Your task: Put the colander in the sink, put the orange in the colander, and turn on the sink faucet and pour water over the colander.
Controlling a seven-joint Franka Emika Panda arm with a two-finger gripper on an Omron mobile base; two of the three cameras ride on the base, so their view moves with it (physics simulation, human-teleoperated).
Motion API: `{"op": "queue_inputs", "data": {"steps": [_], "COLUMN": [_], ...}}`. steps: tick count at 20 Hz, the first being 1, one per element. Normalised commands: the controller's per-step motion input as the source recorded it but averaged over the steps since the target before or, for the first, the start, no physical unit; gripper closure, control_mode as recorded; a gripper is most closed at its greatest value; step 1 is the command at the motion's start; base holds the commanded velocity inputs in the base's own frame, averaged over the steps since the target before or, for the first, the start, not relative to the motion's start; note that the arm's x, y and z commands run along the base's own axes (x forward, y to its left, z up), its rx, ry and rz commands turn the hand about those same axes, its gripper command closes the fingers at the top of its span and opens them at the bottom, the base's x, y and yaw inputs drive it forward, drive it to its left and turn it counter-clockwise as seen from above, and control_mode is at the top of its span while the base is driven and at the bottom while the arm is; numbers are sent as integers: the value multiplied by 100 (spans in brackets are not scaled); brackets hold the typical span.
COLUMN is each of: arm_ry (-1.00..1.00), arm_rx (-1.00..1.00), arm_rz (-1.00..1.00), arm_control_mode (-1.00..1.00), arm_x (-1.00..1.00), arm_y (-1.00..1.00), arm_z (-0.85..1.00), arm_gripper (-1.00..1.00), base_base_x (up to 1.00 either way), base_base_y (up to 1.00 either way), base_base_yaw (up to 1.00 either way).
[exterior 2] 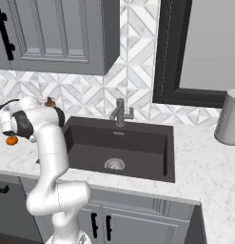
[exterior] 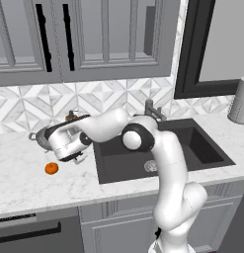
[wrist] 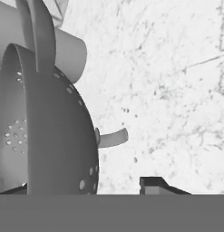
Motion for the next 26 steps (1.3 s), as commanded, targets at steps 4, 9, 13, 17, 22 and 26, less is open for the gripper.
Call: {"op": "queue_inputs", "data": {"steps": [4,9,13,17,22,26], "arm_ry": [0,-8,-9,-17,-31,-23], "arm_rx": [1,0,4,10,20,26], "arm_rz": [-4,-3,-4,-2,-3,-3], "arm_control_mode": [-100,-100,-100,-100,-100,-100], "arm_x": [2,0,0,-15,-43,-88], "arm_y": [0,2,18,19,22,-6], "arm_z": [0,0,6,16,40,37], "arm_gripper": [100,100,100,100,100,100], "base_base_x": [0,0,0,0,0,0], "base_base_y": [0,0,0,0,0,0], "base_base_yaw": [0,0,0,0,0,0]}}
